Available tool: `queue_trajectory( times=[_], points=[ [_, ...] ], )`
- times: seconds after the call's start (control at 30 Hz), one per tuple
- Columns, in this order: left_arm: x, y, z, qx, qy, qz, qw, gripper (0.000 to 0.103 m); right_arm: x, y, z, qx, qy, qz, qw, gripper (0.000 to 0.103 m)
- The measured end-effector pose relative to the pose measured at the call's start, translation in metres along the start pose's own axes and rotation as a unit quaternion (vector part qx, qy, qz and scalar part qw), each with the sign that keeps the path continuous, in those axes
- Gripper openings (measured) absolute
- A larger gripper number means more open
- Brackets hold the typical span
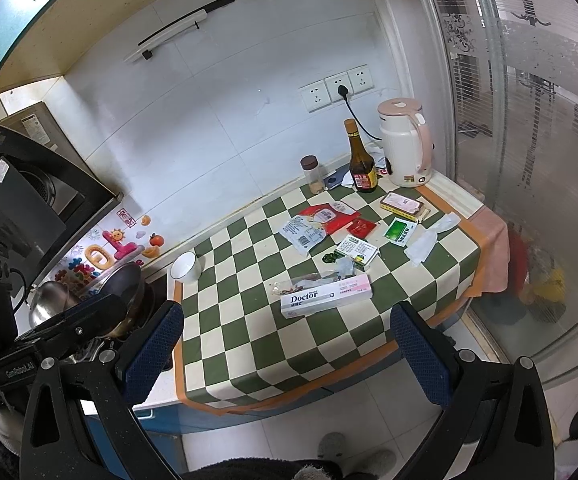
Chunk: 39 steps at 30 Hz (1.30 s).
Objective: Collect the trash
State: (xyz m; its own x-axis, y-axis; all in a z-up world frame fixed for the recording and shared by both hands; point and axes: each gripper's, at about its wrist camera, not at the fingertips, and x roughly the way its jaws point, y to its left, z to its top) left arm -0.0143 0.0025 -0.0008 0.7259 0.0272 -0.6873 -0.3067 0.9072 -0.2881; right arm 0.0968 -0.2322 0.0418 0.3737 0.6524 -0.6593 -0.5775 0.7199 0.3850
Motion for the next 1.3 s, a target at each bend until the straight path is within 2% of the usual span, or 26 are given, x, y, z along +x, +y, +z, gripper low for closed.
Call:
queue_trajectory(
  times=[0.77, 1.03, 1.13, 1.2, 1.3],
  points=[
    [0.004, -0.005, -0.005, 0.0, 0.004, 0.006, 1.0, 0.103, 0.004, 0.001, 0.001, -0.002, 0.005, 0.005, 1.0, 0.103],
    [0.012, -0.025, -0.005, -0.008, 0.006, 0.021, 0.9997, 0.103, 0.008, -0.002, 0.001, -0.002, 0.01, 0.014, 1.0, 0.103],
    [0.02, -0.033, -0.006, -0.005, 0.007, 0.043, 0.999, 0.103, 0.009, -0.021, 0.001, 0.012, 0.012, 0.014, 1.0, 0.103],
    [0.032, -0.037, -0.004, 0.006, 0.005, 0.07, 0.9975, 0.103, 0.016, -0.031, 0.002, 0.022, 0.015, 0.001, 1.0, 0.103],
    [0.064, -0.036, -0.003, 0.035, 0.005, 0.143, 0.9891, 0.103, 0.036, -0.047, 0.002, 0.037, 0.032, -0.04, 0.998, 0.103]
  ],
)
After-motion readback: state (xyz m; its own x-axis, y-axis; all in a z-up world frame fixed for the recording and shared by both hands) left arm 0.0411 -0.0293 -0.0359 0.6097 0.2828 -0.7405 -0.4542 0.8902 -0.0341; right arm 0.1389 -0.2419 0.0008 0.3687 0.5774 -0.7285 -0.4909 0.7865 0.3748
